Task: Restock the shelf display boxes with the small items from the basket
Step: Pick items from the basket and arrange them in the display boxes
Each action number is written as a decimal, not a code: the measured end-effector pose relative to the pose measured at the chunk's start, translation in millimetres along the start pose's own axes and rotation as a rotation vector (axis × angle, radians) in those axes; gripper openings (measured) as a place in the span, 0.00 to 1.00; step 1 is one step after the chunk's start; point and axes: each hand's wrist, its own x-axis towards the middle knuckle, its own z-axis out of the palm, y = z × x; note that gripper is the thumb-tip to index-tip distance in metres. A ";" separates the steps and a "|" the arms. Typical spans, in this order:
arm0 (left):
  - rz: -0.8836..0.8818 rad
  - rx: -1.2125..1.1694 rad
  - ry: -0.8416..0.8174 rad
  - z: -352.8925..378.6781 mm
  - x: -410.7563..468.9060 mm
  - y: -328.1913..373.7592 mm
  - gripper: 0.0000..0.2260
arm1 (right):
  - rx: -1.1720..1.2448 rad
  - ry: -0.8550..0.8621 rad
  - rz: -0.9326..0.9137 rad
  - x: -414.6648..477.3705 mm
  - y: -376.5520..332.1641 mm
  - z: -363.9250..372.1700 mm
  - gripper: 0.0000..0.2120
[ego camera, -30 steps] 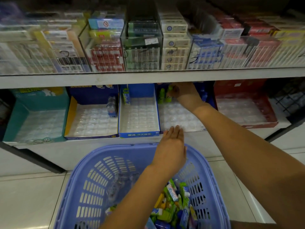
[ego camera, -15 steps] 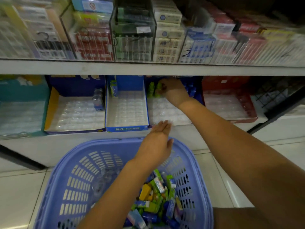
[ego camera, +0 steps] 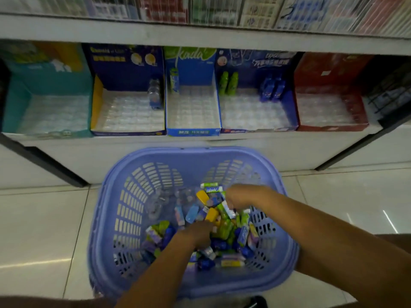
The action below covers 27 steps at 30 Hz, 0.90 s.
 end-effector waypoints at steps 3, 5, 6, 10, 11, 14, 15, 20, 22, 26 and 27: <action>-0.007 0.052 -0.040 5.1 4.3 -8.5 0.29 | -0.179 -0.121 -0.045 20.5 6.0 40.5 0.13; -0.007 0.051 -0.044 3.9 6.8 -9.6 0.28 | -0.217 -0.066 -0.067 27.1 10.4 53.8 0.25; -0.004 0.046 -0.047 2.3 8.2 -10.0 0.28 | -0.243 -0.036 -0.078 28.8 12.0 57.1 0.27; 0.021 0.064 -0.075 -5.4 14.6 -15.1 0.25 | -0.355 0.018 -0.168 44.1 29.8 65.3 0.21; 0.033 0.060 -0.071 -6.5 15.6 -17.2 0.22 | -0.382 0.041 -0.170 47.0 35.0 65.8 0.19; 0.066 -0.028 -0.051 -6.7 15.7 -23.1 0.19 | -0.524 0.040 -0.237 55.3 41.1 67.0 0.16; 0.068 -0.056 -0.049 -6.4 15.1 -24.4 0.19 | -0.630 0.048 -0.258 58.7 42.2 67.0 0.15; 0.075 -0.105 -0.055 -5.7 14.7 -26.3 0.20 | -0.605 0.019 -0.218 58.1 38.0 64.3 0.17; 0.075 -0.103 -0.049 -6.1 14.7 -26.2 0.20 | -0.396 -0.002 -0.103 53.8 32.0 60.3 0.14; 0.060 -0.091 -0.038 -6.9 12.8 -24.6 0.16 | -0.454 0.000 -0.053 43.7 24.3 50.8 0.09; 0.055 -0.104 -0.037 -8.4 12.3 -24.2 0.15 | -0.481 -0.010 -0.045 39.0 25.2 47.1 0.09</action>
